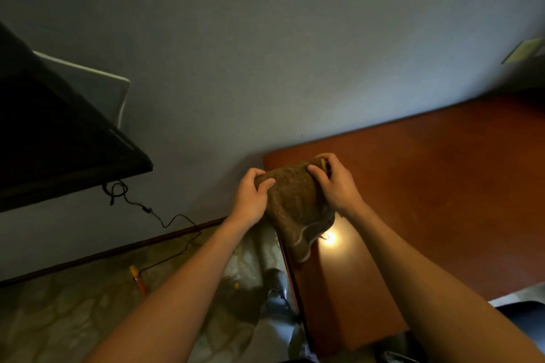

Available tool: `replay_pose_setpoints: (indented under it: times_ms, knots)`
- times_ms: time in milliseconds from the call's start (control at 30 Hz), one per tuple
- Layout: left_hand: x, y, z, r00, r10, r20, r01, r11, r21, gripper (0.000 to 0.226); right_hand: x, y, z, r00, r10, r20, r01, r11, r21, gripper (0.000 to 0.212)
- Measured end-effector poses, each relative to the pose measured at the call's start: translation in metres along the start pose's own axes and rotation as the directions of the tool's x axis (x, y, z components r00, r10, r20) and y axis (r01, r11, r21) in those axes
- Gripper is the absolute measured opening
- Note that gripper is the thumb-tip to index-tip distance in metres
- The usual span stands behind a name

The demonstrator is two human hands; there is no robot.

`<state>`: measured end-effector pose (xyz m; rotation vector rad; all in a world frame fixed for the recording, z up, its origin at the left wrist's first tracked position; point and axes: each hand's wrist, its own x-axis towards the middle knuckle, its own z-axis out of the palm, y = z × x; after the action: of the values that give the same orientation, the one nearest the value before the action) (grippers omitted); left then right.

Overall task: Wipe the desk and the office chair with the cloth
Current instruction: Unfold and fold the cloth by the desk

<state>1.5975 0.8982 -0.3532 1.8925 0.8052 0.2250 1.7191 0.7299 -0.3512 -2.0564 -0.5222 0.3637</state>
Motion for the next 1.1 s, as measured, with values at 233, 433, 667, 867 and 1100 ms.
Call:
replay_pose_setpoints:
  times_ms: [233, 433, 667, 867, 1100]
  knots:
    - [0.058, -0.019, 0.033, 0.993, -0.048, 0.11, 0.045, 0.999, 0.029, 0.008, 0.046, 0.034, 0.006, 0.998, 0.058, 0.036, -0.05, 0.981, -0.19, 0.02]
    - [0.106, -0.036, 0.056, 0.98, -0.133, 0.147, 0.129, 0.991, 0.037, 0.004, 0.097, 0.063, 0.021, 0.983, 0.166, 0.081, -0.149, 0.971, -0.185, 0.023]
    - [0.167, -0.06, 0.066, 0.954, -0.235, 0.188, 0.228, 0.972, 0.055, 0.051, 0.143, 0.08, 0.042, 0.953, 0.29, 0.091, -0.29, 0.957, -0.02, 0.049]
    - [0.165, -0.088, 0.063, 0.948, -0.014, 0.317, -0.097, 0.937, 0.334, 0.066, 0.121, 0.104, 0.059, 0.962, 0.209, 0.177, -0.166, 0.959, -0.229, 0.066]
    - [0.169, -0.108, 0.068, 0.821, -0.096, 0.563, -0.364, 0.672, 0.645, 0.084, 0.096, 0.137, 0.082, 0.859, 0.188, 0.476, 0.187, 0.75, -0.634, 0.099]
